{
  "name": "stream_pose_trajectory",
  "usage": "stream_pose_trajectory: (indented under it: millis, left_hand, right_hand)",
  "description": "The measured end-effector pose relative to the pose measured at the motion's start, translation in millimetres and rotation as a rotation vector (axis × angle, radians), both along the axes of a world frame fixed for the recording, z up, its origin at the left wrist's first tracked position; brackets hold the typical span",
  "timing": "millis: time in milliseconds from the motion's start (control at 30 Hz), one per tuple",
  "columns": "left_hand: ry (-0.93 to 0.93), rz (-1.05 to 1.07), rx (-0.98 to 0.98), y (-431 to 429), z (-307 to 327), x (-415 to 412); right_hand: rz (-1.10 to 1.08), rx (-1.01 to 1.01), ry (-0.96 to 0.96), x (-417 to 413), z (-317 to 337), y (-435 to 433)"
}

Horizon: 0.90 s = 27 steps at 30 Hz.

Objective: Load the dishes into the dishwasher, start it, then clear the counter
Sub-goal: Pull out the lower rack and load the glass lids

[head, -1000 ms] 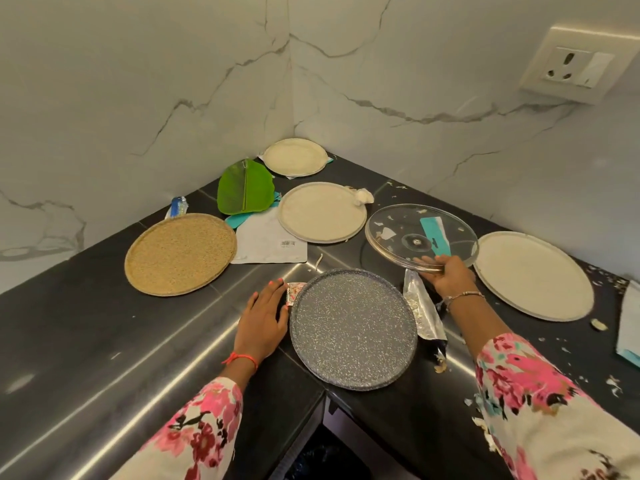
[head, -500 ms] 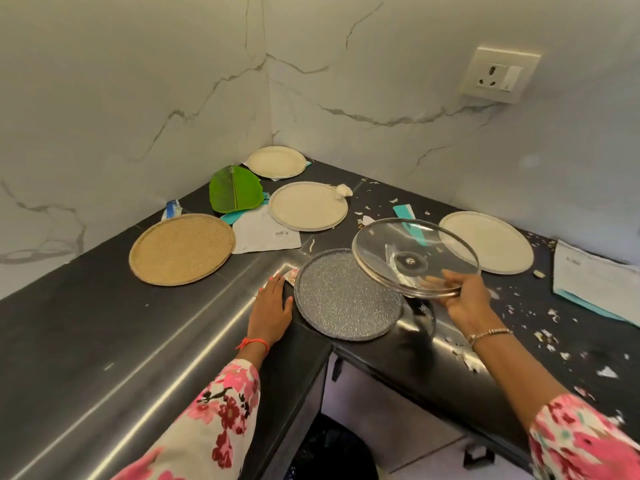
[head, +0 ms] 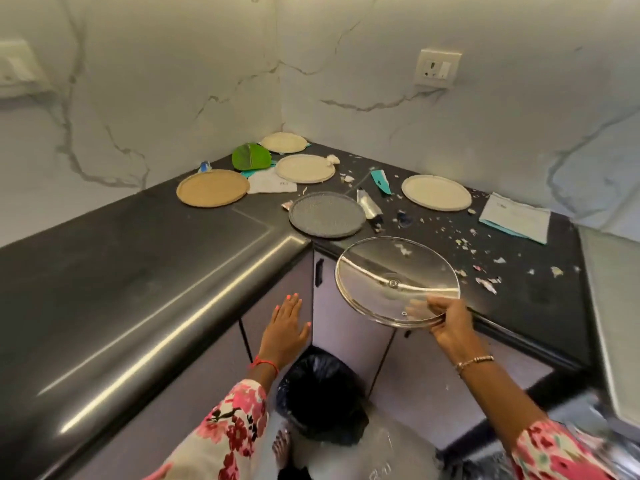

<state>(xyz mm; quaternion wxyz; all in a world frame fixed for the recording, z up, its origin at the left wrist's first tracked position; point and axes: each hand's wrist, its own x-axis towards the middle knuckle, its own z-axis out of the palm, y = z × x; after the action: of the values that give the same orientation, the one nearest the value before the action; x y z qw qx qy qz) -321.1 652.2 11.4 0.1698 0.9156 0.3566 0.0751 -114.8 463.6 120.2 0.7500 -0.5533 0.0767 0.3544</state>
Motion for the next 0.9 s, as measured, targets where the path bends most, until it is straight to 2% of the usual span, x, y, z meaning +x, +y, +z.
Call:
stream_pose_trajectory:
  millis: [267, 767, 900]
  left_hand:
    - [0.059, -0.076, -0.081, -155, -21, -84]
    - [0.218, -0.352, -0.117, -417, -86, -231]
    - [0.238, -0.431, -0.109, -467, -89, -245]
  right_hand:
    - [-0.084, -0.232, 0.055, -87, -40, -147]
    - [-0.257, -0.284, 0.408, -296, -125, -440]
    - [-0.373, -0.266, 0.426, -329, -133, -511]
